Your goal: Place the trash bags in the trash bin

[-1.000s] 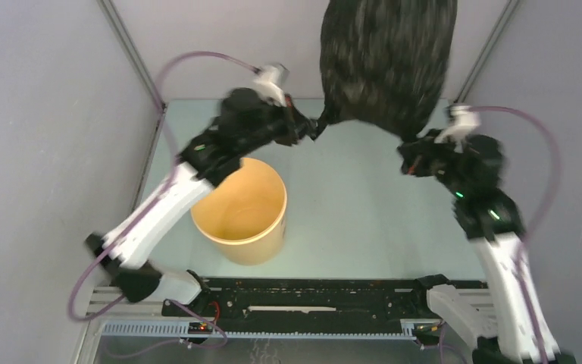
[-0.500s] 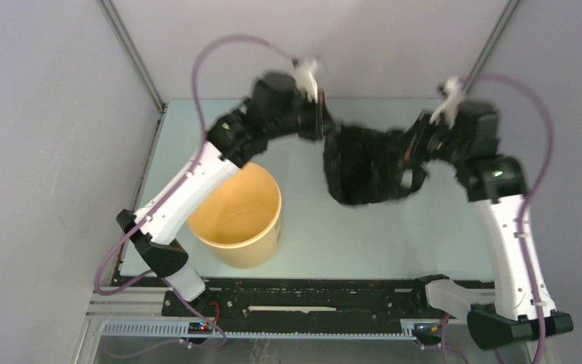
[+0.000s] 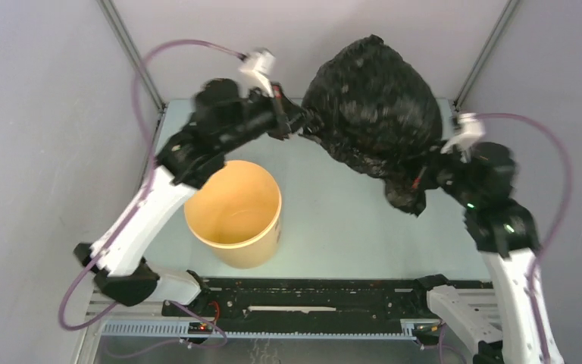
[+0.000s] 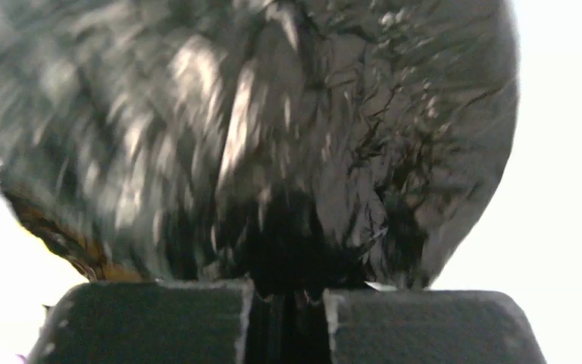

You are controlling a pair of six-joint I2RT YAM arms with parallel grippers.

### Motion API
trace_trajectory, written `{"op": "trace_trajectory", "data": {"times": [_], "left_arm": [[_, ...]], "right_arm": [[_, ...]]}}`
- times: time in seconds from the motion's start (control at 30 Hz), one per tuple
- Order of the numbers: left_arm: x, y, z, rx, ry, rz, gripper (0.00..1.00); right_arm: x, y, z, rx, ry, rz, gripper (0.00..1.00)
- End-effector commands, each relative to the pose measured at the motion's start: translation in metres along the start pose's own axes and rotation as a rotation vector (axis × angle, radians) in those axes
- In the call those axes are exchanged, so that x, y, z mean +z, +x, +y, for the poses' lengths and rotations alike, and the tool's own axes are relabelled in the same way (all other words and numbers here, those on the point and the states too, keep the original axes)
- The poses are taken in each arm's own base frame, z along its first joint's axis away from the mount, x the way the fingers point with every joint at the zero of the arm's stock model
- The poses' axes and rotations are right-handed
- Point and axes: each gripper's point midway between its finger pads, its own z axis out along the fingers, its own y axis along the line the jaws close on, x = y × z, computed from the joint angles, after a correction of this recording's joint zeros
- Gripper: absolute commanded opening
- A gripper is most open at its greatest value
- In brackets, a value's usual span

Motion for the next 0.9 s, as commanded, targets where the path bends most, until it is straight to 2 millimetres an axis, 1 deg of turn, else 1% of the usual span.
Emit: {"op": "trace_trajectory", "data": {"times": [0.0, 0.03, 0.07, 0.17, 0.23, 0.3, 0.37, 0.4, 0.47, 0.5, 0.6, 0.7, 0.77, 0.87], "left_arm": [[0.013, 0.104, 0.065, -0.065, -0.172, 0.315, 0.00], [0.008, 0.099, 0.061, -0.058, -0.158, 0.291, 0.00], [0.005, 0.089, 0.055, -0.052, -0.134, 0.247, 0.00], [-0.006, 0.058, 0.035, -0.043, -0.078, 0.169, 0.00], [-0.009, 0.038, 0.015, -0.045, -0.013, 0.141, 0.00], [-0.013, 0.016, -0.005, -0.053, 0.057, 0.100, 0.00], [-0.023, -0.012, -0.026, -0.049, 0.116, 0.030, 0.00], [-0.027, -0.021, -0.030, -0.044, 0.126, 0.005, 0.00], [-0.042, -0.048, -0.043, -0.024, 0.149, -0.071, 0.00], [-0.049, -0.059, -0.048, -0.013, 0.154, -0.102, 0.00], [-0.074, -0.089, -0.060, 0.007, 0.166, -0.197, 0.00], [-0.102, -0.116, -0.070, 0.016, 0.170, -0.287, 0.00], [-0.121, -0.131, -0.073, 0.018, 0.157, -0.348, 0.00], [-0.149, -0.148, -0.067, 0.021, 0.096, -0.435, 0.00]], "right_arm": [[0.022, 0.132, -0.051, 0.158, 0.138, 0.450, 0.00], [0.020, 0.129, -0.044, 0.155, 0.101, 0.441, 0.00], [0.017, 0.118, -0.039, 0.141, 0.081, 0.397, 0.00], [0.008, 0.079, -0.025, 0.098, 0.047, 0.252, 0.00], [0.008, 0.061, -0.013, 0.093, 0.011, 0.229, 0.00], [0.009, 0.048, 0.002, 0.098, -0.053, 0.235, 0.00], [0.008, 0.035, 0.018, 0.108, -0.115, 0.235, 0.00], [0.007, 0.026, 0.028, 0.108, -0.151, 0.222, 0.00], [0.002, 0.005, 0.048, 0.100, -0.226, 0.179, 0.00], [-0.003, -0.011, 0.060, 0.089, -0.269, 0.138, 0.00], [-0.017, -0.044, 0.096, 0.089, -0.407, 0.070, 0.00], [-0.029, -0.068, 0.129, 0.115, -0.550, 0.030, 0.00], [-0.036, -0.079, 0.151, 0.151, -0.649, 0.021, 0.00], [-0.035, -0.086, 0.175, 0.232, -0.756, 0.044, 0.00]]}}
